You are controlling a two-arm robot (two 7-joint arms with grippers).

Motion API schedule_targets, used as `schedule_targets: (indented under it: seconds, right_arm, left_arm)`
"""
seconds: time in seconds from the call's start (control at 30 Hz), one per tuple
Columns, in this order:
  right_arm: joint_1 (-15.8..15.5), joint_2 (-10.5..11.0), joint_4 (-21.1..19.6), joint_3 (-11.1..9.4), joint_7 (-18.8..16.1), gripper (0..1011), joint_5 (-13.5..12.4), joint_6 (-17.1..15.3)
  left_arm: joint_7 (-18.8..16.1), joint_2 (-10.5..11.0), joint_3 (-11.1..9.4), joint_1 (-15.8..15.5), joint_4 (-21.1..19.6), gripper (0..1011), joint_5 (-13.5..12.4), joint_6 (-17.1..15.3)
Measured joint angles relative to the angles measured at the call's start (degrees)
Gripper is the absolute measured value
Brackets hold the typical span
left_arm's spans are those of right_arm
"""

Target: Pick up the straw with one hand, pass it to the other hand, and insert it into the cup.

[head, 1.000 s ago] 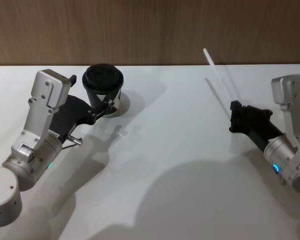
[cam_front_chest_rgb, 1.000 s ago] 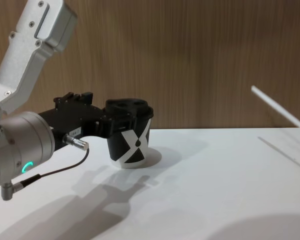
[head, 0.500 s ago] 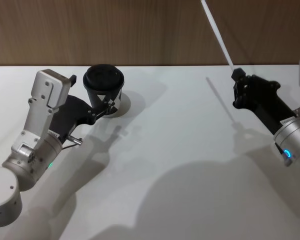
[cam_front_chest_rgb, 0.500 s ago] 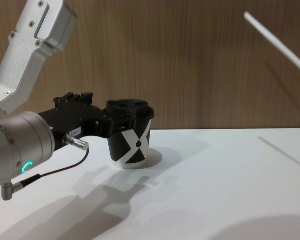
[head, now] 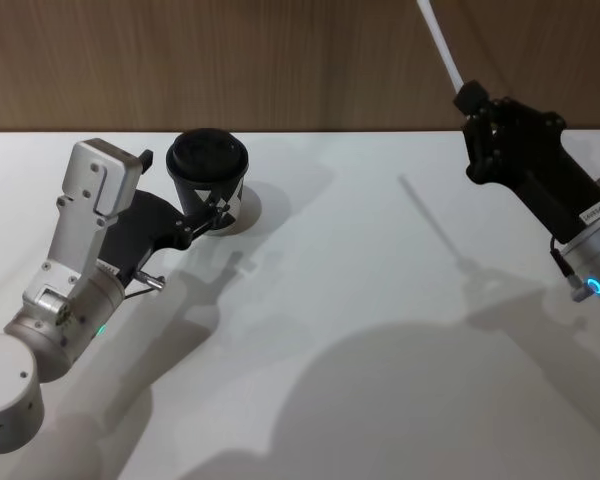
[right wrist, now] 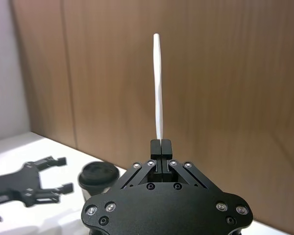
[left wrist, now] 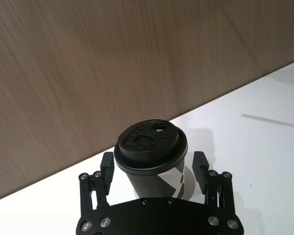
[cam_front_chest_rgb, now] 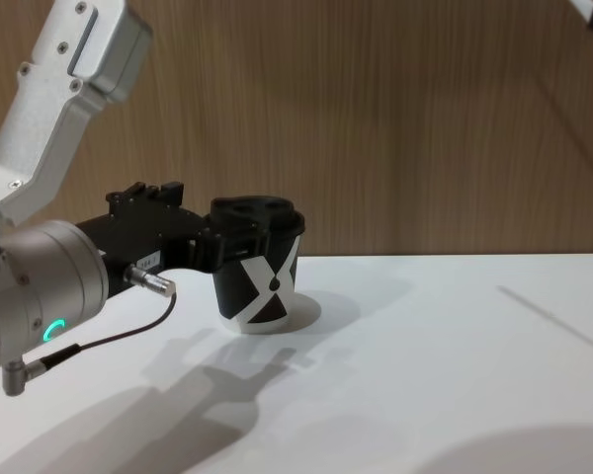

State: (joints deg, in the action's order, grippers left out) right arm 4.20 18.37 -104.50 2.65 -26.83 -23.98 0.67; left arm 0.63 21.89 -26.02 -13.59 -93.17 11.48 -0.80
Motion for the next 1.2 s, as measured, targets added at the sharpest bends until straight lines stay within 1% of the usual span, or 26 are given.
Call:
schedule_targets:
  seconds: [0.07, 0.1, 0.23, 0.3, 0.33, 0.5, 0.53, 0.67, 0.83, 0.87, 1.03, 1.2]
  right_arm:
    - [0.3, 0.5, -0.3, 0.2, -2.2, 5, -1.7, 0.8]
    - [0.3, 0.5, -0.3, 0.2, -2.2, 5, -1.7, 0.8]
    - [0.8, 1.1, -0.4, 0.6, -5.5, 5, -4.1, 1.7]
    - [1.0, 1.4, -0.4, 0.9, -6.5, 5, -4.8, 1.9]
    - [1.3, 1.7, -0.3, 1.2, -7.7, 5, -5.6, 2.0]
    - [2.2, 2.5, 0.3, 2.2, -10.9, 5, -7.3, 2.3]
    - [2.7, 2.8, 0.6, 2.7, -11.9, 5, -7.8, 2.3]
    - [3.8, 3.4, 1.4, 4.1, -13.8, 5, -8.3, 2.1]
    - [5.2, 3.9, 2.3, 5.7, -15.3, 5, -8.4, 1.5]
    - [5.6, 4.0, 2.7, 6.3, -15.6, 5, -8.4, 1.2]
    - [6.7, 4.3, 3.4, 7.6, -16.0, 5, -8.3, 0.5]
    - [7.6, 4.4, 3.9, 8.7, -15.7, 5, -7.9, -0.4]
  left_arm:
    - [0.0, 0.0, 0.0, 0.0, 0.0, 1003, 0.0, 0.0]
    - [0.0, 0.0, 0.0, 0.0, 0.0, 1003, 0.0, 0.0]
    - [0.0, 0.0, 0.0, 0.0, 0.0, 1003, 0.0, 0.0]
    - [0.0, 0.0, 0.0, 0.0, 0.0, 1003, 0.0, 0.0]
    - [0.0, 0.0, 0.0, 0.0, 0.0, 1003, 0.0, 0.0]
    - [0.0, 0.0, 0.0, 0.0, 0.0, 1003, 0.0, 0.0]
    - [0.0, 0.0, 0.0, 0.0, 0.0, 1003, 0.0, 0.0]
    - [0.0, 0.0, 0.0, 0.0, 0.0, 1003, 0.0, 0.0]
    - [0.0, 0.0, 0.0, 0.0, 0.0, 1003, 0.0, 0.0]
    - [0.0, 0.0, 0.0, 0.0, 0.0, 1003, 0.0, 0.0]
    - [0.0, 0.0, 0.0, 0.0, 0.0, 1003, 0.0, 0.0]
    - [0.0, 0.0, 0.0, 0.0, 0.0, 1003, 0.0, 0.0]
